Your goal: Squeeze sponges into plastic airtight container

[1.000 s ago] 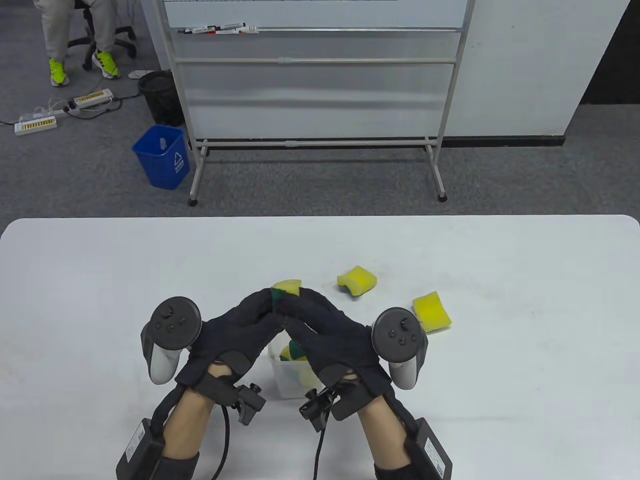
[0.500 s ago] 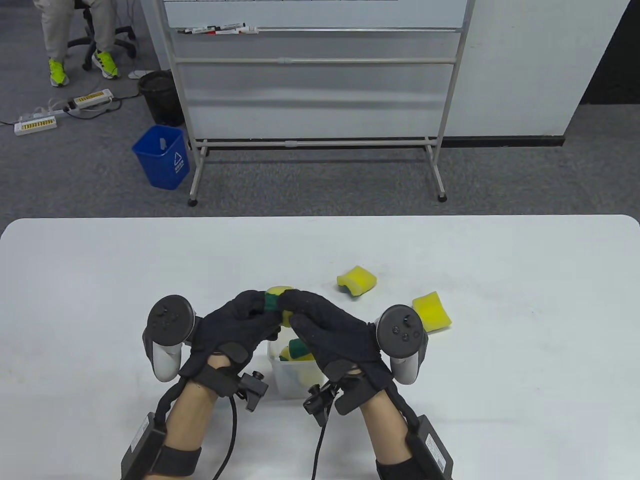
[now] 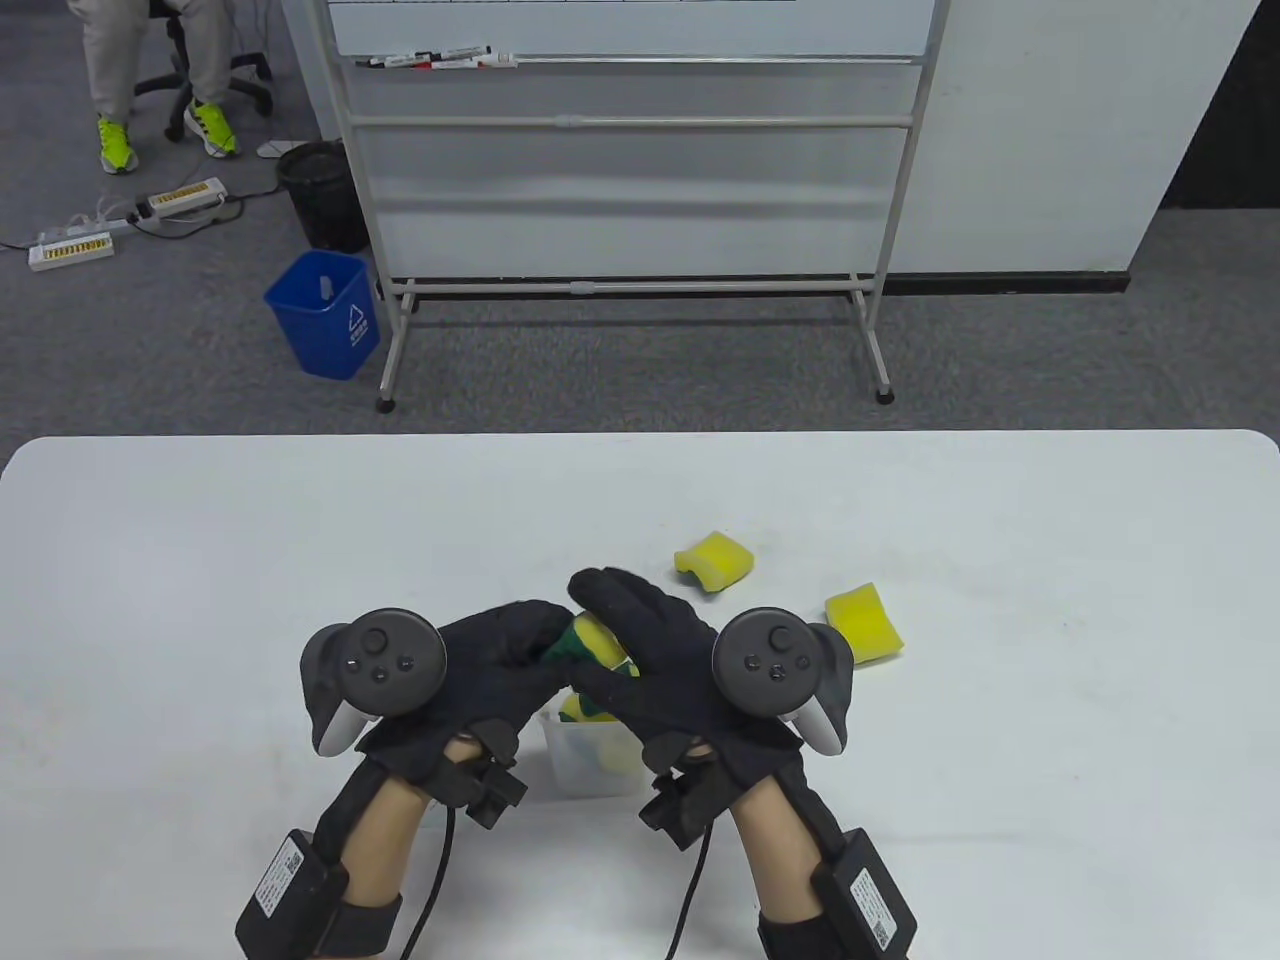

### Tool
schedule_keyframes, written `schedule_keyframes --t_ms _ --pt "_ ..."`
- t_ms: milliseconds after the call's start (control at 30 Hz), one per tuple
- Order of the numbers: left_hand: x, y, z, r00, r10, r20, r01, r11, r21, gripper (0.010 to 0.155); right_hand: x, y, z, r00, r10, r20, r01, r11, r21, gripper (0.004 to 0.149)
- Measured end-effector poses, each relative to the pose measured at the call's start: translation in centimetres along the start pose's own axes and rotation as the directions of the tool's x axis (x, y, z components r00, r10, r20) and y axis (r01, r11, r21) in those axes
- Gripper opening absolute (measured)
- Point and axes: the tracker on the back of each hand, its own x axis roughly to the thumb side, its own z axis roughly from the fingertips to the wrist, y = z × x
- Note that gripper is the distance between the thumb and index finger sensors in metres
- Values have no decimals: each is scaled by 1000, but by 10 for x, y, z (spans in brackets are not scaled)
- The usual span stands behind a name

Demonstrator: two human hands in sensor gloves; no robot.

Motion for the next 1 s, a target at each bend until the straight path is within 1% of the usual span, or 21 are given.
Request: schedule_keyframes --t_ms 67,133,167,200,233,267,333,400,467,500,567,767,933,1000 --pt "0 -1 0 998 -55 8 55 998 -2 49 0 -1 0 1000 16 -5 -16 996 -86 62" --pt "-2 -4 0 998 -66 11 66 998 -5 51 0 0 1 998 67 -18 -69 988 -136 58" --pt "-4 -6 -1 996 -86 9 86 996 -26 53 -1 1 1 996 83 -31 -87 983 -159 57" --pt "-6 -8 -2 994 -111 3 111 992 -57 59 -2 1 1 994 101 -49 -108 977 -183 56" --pt "-9 -9 -3 990 -142 -18 139 981 -138 68 -4 3 1 989 127 -76 -139 973 -183 56" --pt "-13 -12 -3 985 -167 -43 151 958 -245 78 -6 4 1 985 142 -97 -158 971 -179 56" --pt "-20 -15 -4 982 -178 -55 149 927 -345 91 -10 8 0 982 133 -131 -157 969 -189 58" --pt "-26 -20 -5 984 -164 -69 123 906 -406 98 -12 12 -2 982 119 -149 -145 973 -180 60" --pt "-32 -25 -6 986 -151 -73 104 890 -444 101 -12 16 -2 977 158 -146 -182 968 -173 60" --pt "-35 -28 -6 986 -149 -78 96 879 -466 102 -11 18 -3 969 200 -148 -224 960 -169 60" --pt "-40 -32 -7 984 -152 -89 92 874 -477 103 -9 21 -3 953 265 -148 -289 942 -170 59" --pt "-48 -36 -8 988 -121 -101 58 876 -479 104 -3 32 -5 919 373 -125 -388 913 -128 54" --pt "-49 -36 -8 987 -122 -105 57 877 -478 103 -2 41 -6 905 415 -96 -423 901 -97 51" --pt "-49 -36 -8 987 -122 -107 57 876 -479 103 -1 44 -7 893 440 -95 -447 892 -70 51"
